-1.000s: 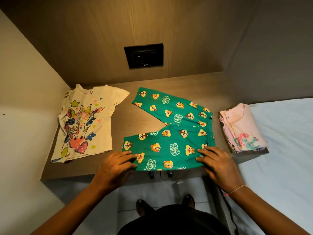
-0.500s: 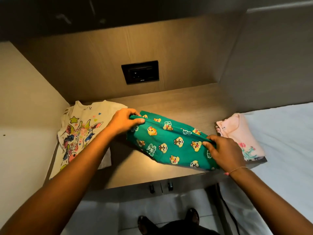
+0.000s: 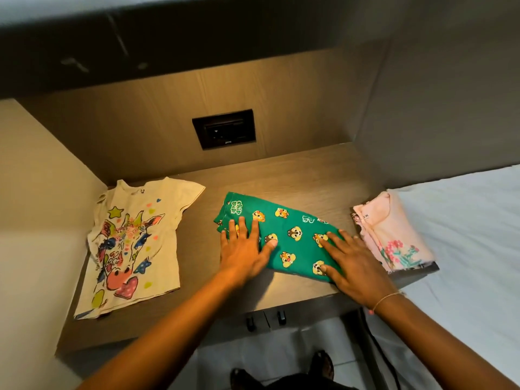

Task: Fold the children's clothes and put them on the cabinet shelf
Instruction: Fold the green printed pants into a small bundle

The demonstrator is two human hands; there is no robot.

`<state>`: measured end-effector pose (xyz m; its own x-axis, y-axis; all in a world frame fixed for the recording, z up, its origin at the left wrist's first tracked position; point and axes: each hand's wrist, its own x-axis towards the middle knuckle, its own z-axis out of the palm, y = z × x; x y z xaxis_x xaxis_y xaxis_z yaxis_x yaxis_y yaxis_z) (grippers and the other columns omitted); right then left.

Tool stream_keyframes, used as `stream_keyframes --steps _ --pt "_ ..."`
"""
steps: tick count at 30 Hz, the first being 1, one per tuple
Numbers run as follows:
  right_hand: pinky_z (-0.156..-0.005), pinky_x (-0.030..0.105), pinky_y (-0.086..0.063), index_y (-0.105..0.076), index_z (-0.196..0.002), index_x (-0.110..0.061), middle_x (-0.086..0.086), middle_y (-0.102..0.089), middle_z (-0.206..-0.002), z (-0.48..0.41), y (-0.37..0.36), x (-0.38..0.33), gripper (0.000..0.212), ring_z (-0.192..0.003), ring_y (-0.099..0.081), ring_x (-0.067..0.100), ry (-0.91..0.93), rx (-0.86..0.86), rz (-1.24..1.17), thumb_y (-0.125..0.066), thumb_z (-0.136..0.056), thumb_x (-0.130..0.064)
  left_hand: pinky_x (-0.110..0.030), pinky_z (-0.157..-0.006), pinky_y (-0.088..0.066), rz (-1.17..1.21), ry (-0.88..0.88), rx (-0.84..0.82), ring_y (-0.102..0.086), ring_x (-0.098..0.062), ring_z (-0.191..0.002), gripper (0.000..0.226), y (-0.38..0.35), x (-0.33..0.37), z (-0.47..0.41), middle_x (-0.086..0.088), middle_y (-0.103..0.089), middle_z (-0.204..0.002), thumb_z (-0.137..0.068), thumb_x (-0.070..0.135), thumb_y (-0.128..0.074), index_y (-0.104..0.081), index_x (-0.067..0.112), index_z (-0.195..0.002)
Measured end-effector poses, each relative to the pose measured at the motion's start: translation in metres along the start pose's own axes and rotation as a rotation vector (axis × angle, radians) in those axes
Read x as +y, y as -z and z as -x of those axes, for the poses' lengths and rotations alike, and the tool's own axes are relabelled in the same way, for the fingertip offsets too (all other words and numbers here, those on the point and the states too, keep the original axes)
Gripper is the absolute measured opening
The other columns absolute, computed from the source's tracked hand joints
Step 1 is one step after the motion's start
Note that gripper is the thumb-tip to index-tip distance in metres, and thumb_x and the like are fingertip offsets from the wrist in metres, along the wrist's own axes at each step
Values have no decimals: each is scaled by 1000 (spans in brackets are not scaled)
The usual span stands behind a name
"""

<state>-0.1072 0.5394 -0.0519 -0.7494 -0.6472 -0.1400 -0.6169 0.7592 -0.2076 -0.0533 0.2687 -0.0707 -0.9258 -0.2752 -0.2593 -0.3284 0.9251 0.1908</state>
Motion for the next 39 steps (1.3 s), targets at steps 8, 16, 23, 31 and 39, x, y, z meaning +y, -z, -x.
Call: stream_keyframes --steps 8,16,23,31,39 --pt "-112 45 -25 -45 -142 -32 -7 -44 -150 25 5 -45 65 -130 -40 20 71 -37 25 -24 -92 -66 -49 -111 20 -190 -299 -54 31 -29 -140 82 29 -49 -67 -9 19 -161 -78 84 -3 8 46 -149" --pt "-112 41 -33 -43 -144 -29 -8 -43 -150 18 -5 -69 64 -134 -38 18 263 45 -186 -46 -88 -61 -50 -119 7 -178 -391 25 17 -26 -147 80 69 -47 -51 -8 10 -162 -91 67 -39 -3 33 -154" --pt "-111 56 -35 -54 -134 -28 -2 -49 -146 18 -35 -49 60 -138 -41 28 410 86 21 -72 -79 -44 -51 -114 9 -35 -585 21 3 -21 -149 90 -10 -66 90 5 -11 -161 -77 81 -50 -28 33 -150" --pt "-86 41 -53 -72 -103 -23 -6 -70 -103 39 -28 -63 28 -100 -61 14 291 255 -516 -64 -79 -9 -53 -106 -40 342 -449 366 -64 -16 -113 29 -17 -38 132 4 -72 -113 -77 19 -73 -73 22 -105" --pt "-53 37 -52 -68 -98 -27 -5 -69 -71 -6 39 -70 23 -62 -64 13 84 252 -597 -60 -88 -47 -46 -63 -60 898 -99 191 -71 -13 -69 21 52 -20 82 5 -74 -77 -79 51 -69 -71 33 -90"
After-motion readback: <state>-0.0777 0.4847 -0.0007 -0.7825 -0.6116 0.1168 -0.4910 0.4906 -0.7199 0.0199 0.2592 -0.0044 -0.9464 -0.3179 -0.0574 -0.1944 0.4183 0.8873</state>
